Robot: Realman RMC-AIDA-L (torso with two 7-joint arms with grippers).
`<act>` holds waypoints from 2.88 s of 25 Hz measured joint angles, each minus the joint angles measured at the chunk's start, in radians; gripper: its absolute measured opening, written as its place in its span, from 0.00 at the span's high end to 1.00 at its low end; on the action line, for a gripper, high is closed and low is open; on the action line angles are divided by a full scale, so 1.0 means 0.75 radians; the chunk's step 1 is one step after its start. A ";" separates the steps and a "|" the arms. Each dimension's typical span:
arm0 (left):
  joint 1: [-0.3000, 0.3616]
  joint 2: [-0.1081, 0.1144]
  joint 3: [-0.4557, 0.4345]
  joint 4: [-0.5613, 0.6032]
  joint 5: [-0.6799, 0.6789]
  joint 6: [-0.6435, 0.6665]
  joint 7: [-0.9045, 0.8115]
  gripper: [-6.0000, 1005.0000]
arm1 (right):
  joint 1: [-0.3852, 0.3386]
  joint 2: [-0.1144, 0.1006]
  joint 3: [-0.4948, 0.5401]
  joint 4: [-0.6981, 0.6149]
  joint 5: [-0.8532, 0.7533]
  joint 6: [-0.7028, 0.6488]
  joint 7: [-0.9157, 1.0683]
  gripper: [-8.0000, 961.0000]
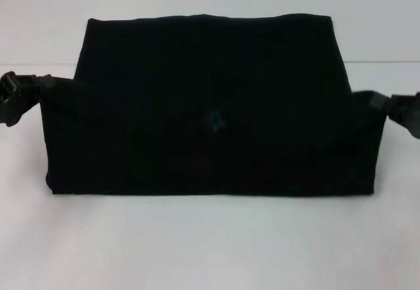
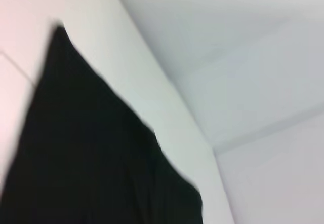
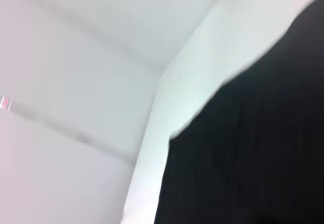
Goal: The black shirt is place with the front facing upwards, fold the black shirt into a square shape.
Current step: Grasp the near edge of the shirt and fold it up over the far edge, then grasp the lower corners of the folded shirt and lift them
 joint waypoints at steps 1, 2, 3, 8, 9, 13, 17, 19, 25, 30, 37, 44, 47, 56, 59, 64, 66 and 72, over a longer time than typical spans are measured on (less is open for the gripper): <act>0.007 -0.012 0.000 -0.006 -0.033 -0.031 0.028 0.97 | 0.003 0.017 0.000 0.003 0.031 0.046 -0.025 0.97; 0.012 -0.029 0.000 -0.009 -0.067 -0.061 0.066 0.97 | 0.007 0.032 0.000 0.006 0.054 0.084 -0.048 0.97; 0.015 -0.038 0.000 -0.009 -0.082 -0.075 0.084 0.97 | 0.012 0.048 0.000 0.008 0.077 0.124 -0.073 0.97; -0.012 -0.077 0.010 -0.013 -0.109 -0.173 0.175 0.97 | 0.050 0.106 0.000 0.014 0.177 0.272 -0.188 0.97; -0.021 -0.082 0.012 -0.013 -0.109 -0.189 0.188 0.97 | 0.058 0.111 0.001 0.015 0.192 0.287 -0.203 0.97; -0.077 -0.090 0.012 -0.013 -0.111 -0.259 0.238 0.97 | 0.089 0.116 -0.002 0.015 0.233 0.347 -0.230 0.98; -0.129 -0.093 0.014 -0.013 -0.110 -0.315 0.271 0.97 | 0.114 0.121 -0.002 0.015 0.241 0.410 -0.253 0.97; -0.142 -0.100 0.026 -0.019 -0.108 -0.352 0.282 0.97 | 0.118 0.130 -0.003 0.016 0.241 0.454 -0.258 0.97; -0.153 -0.138 0.048 -0.034 -0.112 -0.453 0.353 0.97 | 0.122 0.161 -0.048 0.018 0.239 0.608 -0.263 0.96; -0.162 -0.186 0.047 -0.035 -0.115 -0.579 0.362 0.97 | 0.137 0.184 -0.109 0.022 0.238 0.737 -0.323 0.93; -0.151 -0.221 0.044 -0.038 -0.174 -0.613 0.452 0.90 | 0.154 0.189 -0.153 0.064 0.238 0.862 -0.386 0.89; -0.103 -0.226 0.037 -0.041 -0.212 -0.628 0.461 0.75 | 0.097 0.183 -0.137 0.057 0.258 0.825 -0.373 0.58; -0.063 -0.213 0.043 -0.043 -0.233 -0.556 0.446 0.68 | 0.046 0.173 -0.136 0.054 0.327 0.721 -0.387 0.45; 0.042 -0.081 0.314 -0.032 -0.207 -0.189 0.280 0.25 | -0.177 0.178 -0.143 0.047 0.679 0.281 -0.716 0.20; 0.061 -0.028 0.489 -0.030 -0.200 -0.123 0.174 0.24 | -0.192 0.154 -0.212 0.047 0.581 0.209 -0.775 0.20; 0.072 0.027 0.565 0.043 -0.083 -0.072 -0.013 0.24 | -0.181 0.168 -0.353 0.036 0.331 0.132 -1.112 0.20; 0.073 0.038 0.567 0.092 -0.004 -0.044 -0.058 0.24 | -0.183 0.181 -0.359 0.034 0.306 0.128 -1.200 0.20; 0.061 0.037 0.572 0.177 0.111 -0.032 -0.041 0.24 | -0.191 0.201 -0.386 0.095 0.280 0.058 -1.570 0.20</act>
